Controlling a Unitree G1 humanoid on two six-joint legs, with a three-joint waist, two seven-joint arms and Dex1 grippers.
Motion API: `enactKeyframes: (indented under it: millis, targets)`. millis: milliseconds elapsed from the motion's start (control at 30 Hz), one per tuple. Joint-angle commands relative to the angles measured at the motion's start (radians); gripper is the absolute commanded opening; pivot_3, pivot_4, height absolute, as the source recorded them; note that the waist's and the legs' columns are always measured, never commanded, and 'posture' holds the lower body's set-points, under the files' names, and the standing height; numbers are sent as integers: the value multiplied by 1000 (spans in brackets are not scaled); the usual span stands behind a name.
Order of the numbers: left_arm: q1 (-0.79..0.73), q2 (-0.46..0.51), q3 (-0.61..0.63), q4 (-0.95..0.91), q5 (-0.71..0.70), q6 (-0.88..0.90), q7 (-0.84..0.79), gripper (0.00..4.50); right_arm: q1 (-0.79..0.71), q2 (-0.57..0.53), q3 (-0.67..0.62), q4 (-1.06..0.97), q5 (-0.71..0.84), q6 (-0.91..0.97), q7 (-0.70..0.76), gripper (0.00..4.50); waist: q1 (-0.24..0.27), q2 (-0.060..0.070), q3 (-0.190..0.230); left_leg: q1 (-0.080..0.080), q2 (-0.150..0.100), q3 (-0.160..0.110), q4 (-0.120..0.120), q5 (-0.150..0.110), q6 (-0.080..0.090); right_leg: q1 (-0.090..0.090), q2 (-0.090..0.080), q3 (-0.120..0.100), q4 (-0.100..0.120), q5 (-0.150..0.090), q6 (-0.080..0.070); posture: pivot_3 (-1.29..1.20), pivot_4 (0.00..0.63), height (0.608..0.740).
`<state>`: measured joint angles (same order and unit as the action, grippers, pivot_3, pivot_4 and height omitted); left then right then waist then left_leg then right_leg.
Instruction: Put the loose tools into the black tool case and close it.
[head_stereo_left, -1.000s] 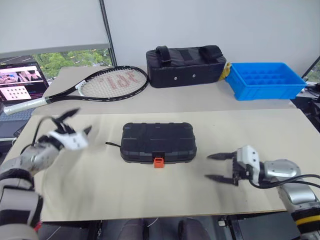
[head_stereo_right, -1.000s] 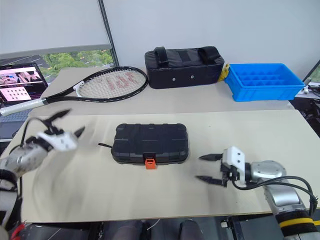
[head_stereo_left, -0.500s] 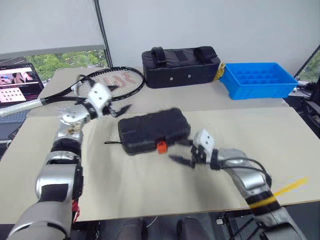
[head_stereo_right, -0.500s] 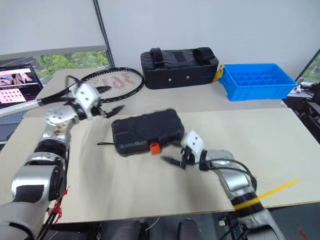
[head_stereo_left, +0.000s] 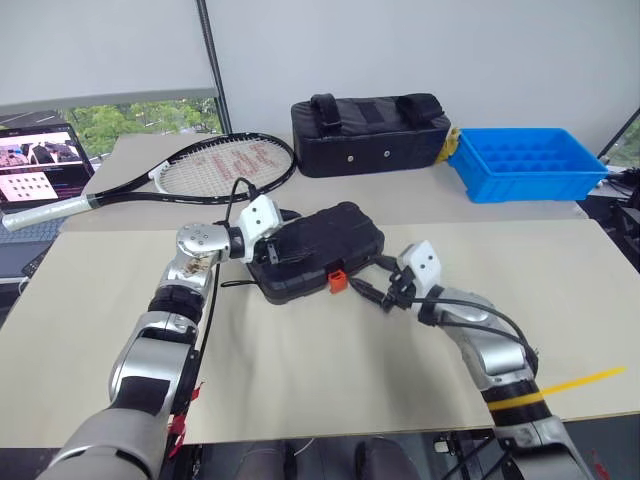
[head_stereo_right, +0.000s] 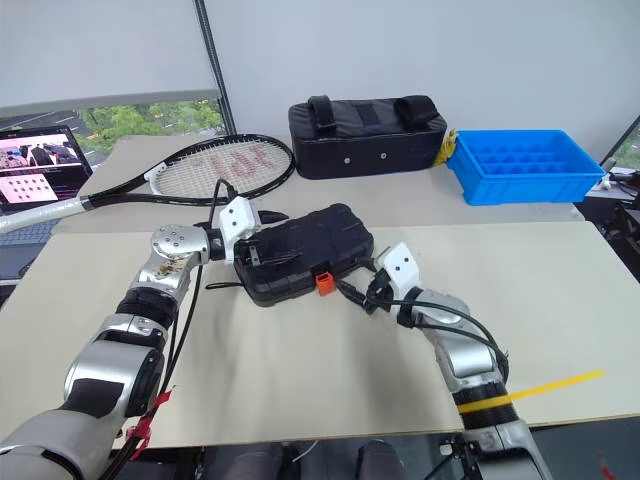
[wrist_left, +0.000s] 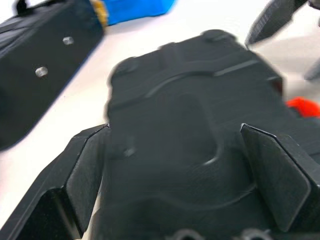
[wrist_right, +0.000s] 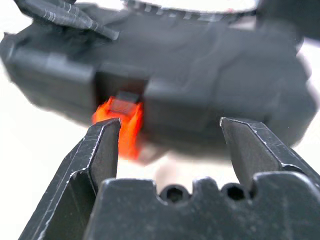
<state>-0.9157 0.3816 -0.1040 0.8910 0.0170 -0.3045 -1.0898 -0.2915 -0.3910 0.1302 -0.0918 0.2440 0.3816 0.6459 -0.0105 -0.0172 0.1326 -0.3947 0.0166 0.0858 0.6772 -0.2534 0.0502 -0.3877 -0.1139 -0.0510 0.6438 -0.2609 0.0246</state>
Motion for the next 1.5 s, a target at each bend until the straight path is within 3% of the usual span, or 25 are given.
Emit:
enactKeyframes:
  millis: [33, 233, 467, 500, 600, 733, 1100, 1500]
  targets:
    - [50, -17, -85, 44, 87, 38, 22, 4468, 19, 0, 28, -134, 16, 114, -20, 3700, 0, 0, 0, 2, 0, 0, 0, 0, 0, 1, 0, 1, -2, 0, 0, 0, 150, 729]
    - [44, -28, -126, 71, 138, 30, 82, 4468, -14, 117, 71, -63, -87, 145, -189, 3700, 2, 1, -4, 9, 0, 0, 0, 1, -2, 5, 0, 3, 2, 0, 0, 0, 150, 729]
    - [44, -46, -129, 67, 135, 44, 108, 4468, -52, 174, 64, 7, -119, 178, -266, 3700, 3, 1, -8, 9, 0, 1, 0, 1, -2, 5, 0, 5, 2, 0, 0, 0, 150, 729]
    - [43, -49, -128, 65, 133, 44, 111, 4500, -51, 183, 65, 9, -117, 182, -271, 3294, 3, 1, -8, 9, 0, 1, 0, 1, -2, 4, 0, 5, 2, 0, 0, 0, 150, 729]
    - [42, -54, -125, 61, 130, 47, 117, 4500, -53, 204, 65, 16, -114, 186, -278, 2692, 3, 1, -8, 8, 0, 1, 0, 1, -1, 4, 0, 5, 2, 0, 0, 0, 150, 729]
    - [37, -57, -124, 66, 130, 47, 124, 4500, -61, 214, 61, 26, -118, 180, -279, 1319, 4, 1, -8, 8, 0, 1, 0, 1, -1, 4, 0, 5, 2, 0, 0, 0, 150, 729]
    - [42, -62, -130, 70, 134, 40, 127, 4500, -43, 171, 76, -98, -122, 240, -264, 1270, 5, 1, -8, 7, 0, 1, 0, 1, -1, 3, 0, 5, 1, 0, 0, 0, 150, 729]
    - [47, -64, -137, 76, 141, 35, 127, 4500, -81, 196, 64, -125, -111, 265, -276, 1270, 5, 1, -8, 6, 0, 1, 0, 1, -1, 2, 0, 5, 0, 0, 1, 0, 150, 729]
